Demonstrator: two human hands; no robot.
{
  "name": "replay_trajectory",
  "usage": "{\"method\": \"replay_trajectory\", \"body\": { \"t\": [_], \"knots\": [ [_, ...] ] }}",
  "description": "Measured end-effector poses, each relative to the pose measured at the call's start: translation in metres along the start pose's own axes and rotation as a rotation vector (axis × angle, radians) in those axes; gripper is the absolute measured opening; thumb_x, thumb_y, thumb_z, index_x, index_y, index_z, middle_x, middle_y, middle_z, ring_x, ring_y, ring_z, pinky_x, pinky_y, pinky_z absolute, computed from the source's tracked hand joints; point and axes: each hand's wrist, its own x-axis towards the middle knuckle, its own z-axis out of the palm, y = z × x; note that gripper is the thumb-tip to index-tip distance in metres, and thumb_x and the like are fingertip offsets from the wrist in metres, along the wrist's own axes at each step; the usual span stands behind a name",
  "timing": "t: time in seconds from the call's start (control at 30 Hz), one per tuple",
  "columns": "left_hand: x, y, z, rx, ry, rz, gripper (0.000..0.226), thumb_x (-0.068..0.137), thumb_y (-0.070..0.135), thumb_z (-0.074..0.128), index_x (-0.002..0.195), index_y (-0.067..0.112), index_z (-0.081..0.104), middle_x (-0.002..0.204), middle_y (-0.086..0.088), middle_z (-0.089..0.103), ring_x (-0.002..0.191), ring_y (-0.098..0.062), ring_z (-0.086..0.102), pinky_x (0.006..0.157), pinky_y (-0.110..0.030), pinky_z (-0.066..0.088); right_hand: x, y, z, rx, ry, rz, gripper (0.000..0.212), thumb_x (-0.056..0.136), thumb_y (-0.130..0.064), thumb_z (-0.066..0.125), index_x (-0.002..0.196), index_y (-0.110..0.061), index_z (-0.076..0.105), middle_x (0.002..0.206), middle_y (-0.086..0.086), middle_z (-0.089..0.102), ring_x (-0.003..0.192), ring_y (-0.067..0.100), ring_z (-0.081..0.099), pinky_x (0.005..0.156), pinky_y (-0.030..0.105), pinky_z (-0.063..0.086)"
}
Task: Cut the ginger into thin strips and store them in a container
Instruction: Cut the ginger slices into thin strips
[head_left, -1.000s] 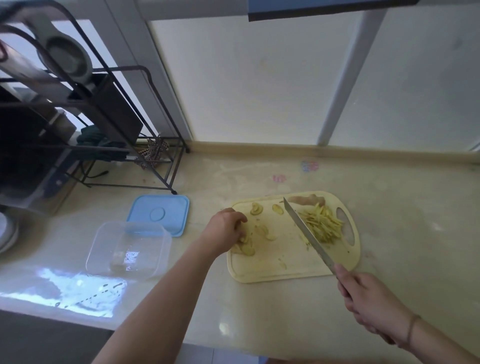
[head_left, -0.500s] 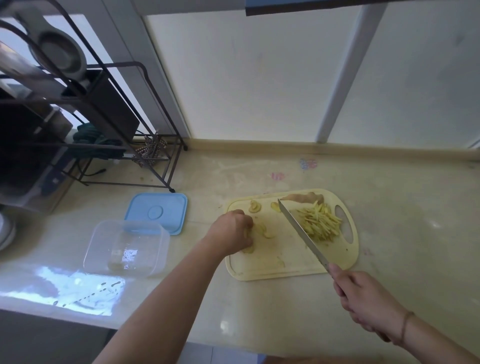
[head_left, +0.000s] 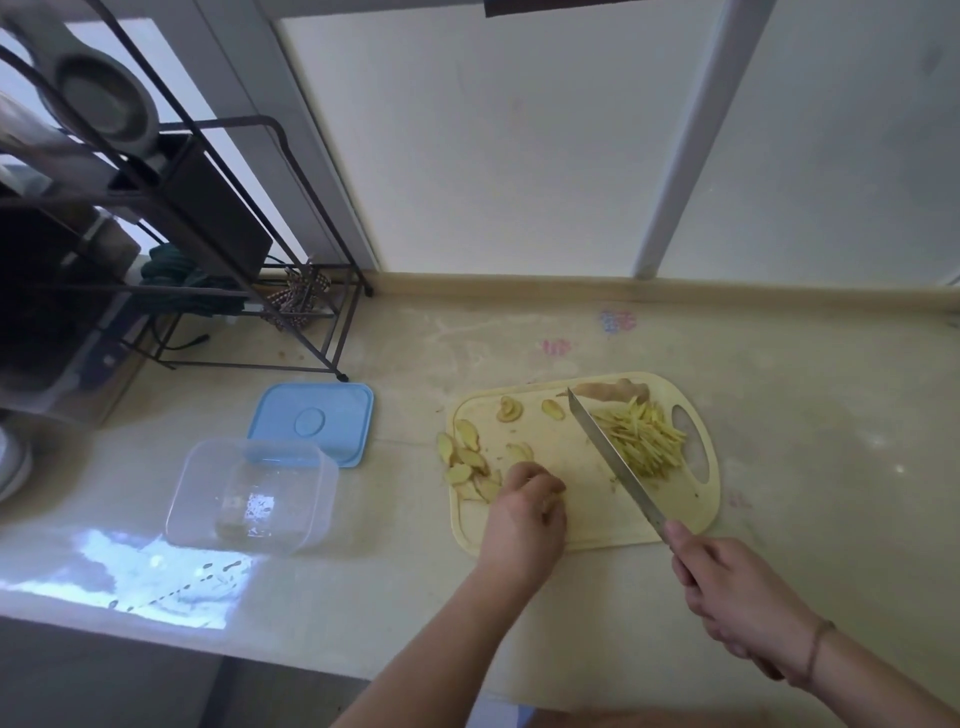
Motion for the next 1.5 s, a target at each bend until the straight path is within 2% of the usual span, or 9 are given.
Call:
{"method": "replay_trajectory", "body": {
  "t": [0.1, 0.2, 0.33, 0.47, 0.8, 0.93, 1.1, 1.3, 1.5],
  "knots": [
    [-0.004, -0.008, 0.005, 0.175, -0.03, 0.232, 0.014, 0.082, 0.0, 0.071, 0.094, 0.006, 0.073, 0.102, -0.005, 0.065, 0.082, -0.027, 0.065, 0.066, -0.032, 0.058, 0.0, 0.0, 0.0, -0.004, 0.004, -0.006, 0.053, 0.101, -0.059, 0.043, 0.069, -0.017, 0.039, 0.053, 0.0, 0.029, 0.043, 0.014, 0.022, 0.043, 0.016, 0.018],
    [0.009, -0.015, -0.008, 0.344, 0.028, 0.367, 0.01, 0.079, 0.01, 0.076, 0.088, 0.013, 0.075, 0.097, -0.002, 0.07, 0.083, -0.029, 0.062, 0.067, -0.033, 0.055, -0.001, -0.001, -0.001, -0.005, 0.003, -0.011, 0.052, 0.102, -0.058, 0.043, 0.07, -0.017, 0.039, 0.052, -0.001, 0.03, 0.041, 0.013, 0.022, 0.041, 0.015, 0.018],
    [0.062, -0.02, -0.036, 0.372, 0.192, 0.132, 0.021, 0.08, 0.01, 0.078, 0.101, 0.008, 0.075, 0.1, -0.01, 0.072, 0.089, -0.036, 0.064, 0.076, -0.04, 0.055, -0.003, 0.0, -0.002, 0.008, 0.002, 0.002, 0.053, 0.101, -0.059, 0.043, 0.069, -0.017, 0.039, 0.053, 0.0, 0.029, 0.042, 0.014, 0.021, 0.041, 0.016, 0.018],
    [0.103, -0.018, -0.048, 0.453, 0.063, -0.208, 0.038, 0.095, 0.035, 0.063, 0.121, 0.009, 0.068, 0.121, -0.008, 0.064, 0.111, -0.032, 0.053, 0.095, -0.042, 0.045, -0.004, 0.0, -0.002, 0.014, 0.004, 0.004, 0.053, 0.102, -0.058, 0.043, 0.068, -0.018, 0.037, 0.052, -0.001, 0.028, 0.041, 0.013, 0.019, 0.041, 0.015, 0.017],
    [0.106, -0.011, -0.037, 0.449, -0.022, -0.153, 0.02, 0.096, 0.02, 0.062, 0.107, 0.012, 0.076, 0.103, -0.007, 0.07, 0.1, -0.031, 0.059, 0.081, -0.034, 0.038, -0.003, 0.001, -0.002, 0.003, -0.003, 0.011, 0.052, 0.103, -0.056, 0.042, 0.069, -0.017, 0.036, 0.051, -0.003, 0.027, 0.038, 0.014, 0.019, 0.04, 0.015, 0.015],
    [0.1, 0.007, -0.042, 0.3, -0.108, -0.245, 0.018, 0.095, 0.016, 0.06, 0.106, 0.01, 0.072, 0.1, -0.005, 0.071, 0.092, -0.024, 0.063, 0.081, -0.033, 0.051, -0.002, 0.002, -0.002, 0.015, -0.006, 0.018, 0.052, 0.103, -0.057, 0.042, 0.07, -0.017, 0.037, 0.051, -0.003, 0.027, 0.039, 0.014, 0.019, 0.04, 0.016, 0.015],
    [0.074, 0.024, -0.05, 0.166, -0.211, -0.348, 0.015, 0.097, 0.018, 0.057, 0.106, 0.014, 0.068, 0.085, 0.006, 0.061, 0.07, -0.011, 0.059, 0.061, -0.024, 0.049, 0.0, 0.003, -0.002, 0.036, -0.011, 0.013, 0.052, 0.101, -0.059, 0.042, 0.07, -0.017, 0.039, 0.051, -0.002, 0.028, 0.039, 0.013, 0.02, 0.044, 0.018, 0.015],
    [0.039, 0.031, -0.04, 0.135, -0.316, -0.4, 0.006, 0.092, 0.016, 0.063, 0.088, 0.017, 0.068, 0.072, 0.01, 0.058, 0.066, -0.009, 0.056, 0.048, -0.011, 0.037, 0.002, 0.005, -0.001, 0.046, -0.015, 0.012, 0.053, 0.099, -0.061, 0.043, 0.071, -0.016, 0.04, 0.053, -0.001, 0.028, 0.041, 0.014, 0.019, 0.045, 0.019, 0.015],
    [0.029, 0.025, -0.033, 0.163, -0.291, -0.405, 0.013, 0.091, 0.013, 0.064, 0.09, 0.008, 0.076, 0.07, 0.006, 0.062, 0.064, -0.01, 0.056, 0.055, -0.018, 0.044, 0.002, 0.007, -0.002, 0.047, -0.012, 0.004, 0.053, 0.1, -0.06, 0.044, 0.069, -0.017, 0.039, 0.052, -0.002, 0.028, 0.041, 0.014, 0.02, 0.045, 0.018, 0.016]
  ]
}}
